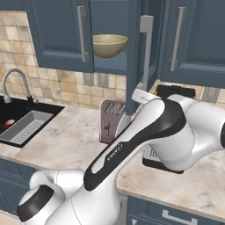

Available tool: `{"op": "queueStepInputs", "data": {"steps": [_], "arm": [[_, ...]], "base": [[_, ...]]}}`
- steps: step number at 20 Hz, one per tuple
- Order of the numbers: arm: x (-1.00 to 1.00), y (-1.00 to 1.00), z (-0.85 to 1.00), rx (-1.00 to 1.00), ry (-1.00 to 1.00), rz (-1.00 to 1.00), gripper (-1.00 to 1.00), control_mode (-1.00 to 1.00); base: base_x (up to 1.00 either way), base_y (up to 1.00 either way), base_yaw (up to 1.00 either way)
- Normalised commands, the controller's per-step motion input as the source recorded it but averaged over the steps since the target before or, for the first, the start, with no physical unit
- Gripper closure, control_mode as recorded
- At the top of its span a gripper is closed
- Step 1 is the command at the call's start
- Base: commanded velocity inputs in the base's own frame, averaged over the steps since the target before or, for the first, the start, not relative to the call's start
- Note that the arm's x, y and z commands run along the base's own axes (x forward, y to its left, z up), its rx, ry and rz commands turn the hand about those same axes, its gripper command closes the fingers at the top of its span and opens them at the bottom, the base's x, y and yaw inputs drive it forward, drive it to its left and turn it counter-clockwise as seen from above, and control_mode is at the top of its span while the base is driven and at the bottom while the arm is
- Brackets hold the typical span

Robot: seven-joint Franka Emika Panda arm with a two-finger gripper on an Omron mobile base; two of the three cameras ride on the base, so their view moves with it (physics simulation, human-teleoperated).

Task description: Pick the mug and place it in the sink. Pick the bowl and place it in the open cabinet and then close the cabinet.

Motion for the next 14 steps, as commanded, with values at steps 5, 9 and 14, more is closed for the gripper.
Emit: {"op": "queueStepInputs", "data": {"steps": [5, 9, 14], "arm": [[0.33, 0.0, 0.0, 0.0, -0.01, 0.03, -1.0, -1.0], [0.27, -0.05, -0.05, 0.0, -0.02, 0.02, -1.0, -1.0], [0.05, -0.03, 0.0, 0.0, -0.05, 0.01, -1.0, -1.0]], "base": [[0.0, 0.0, 0.0], [0.0, 0.0, 0.0], [0.0, 0.0, 0.0]]}}
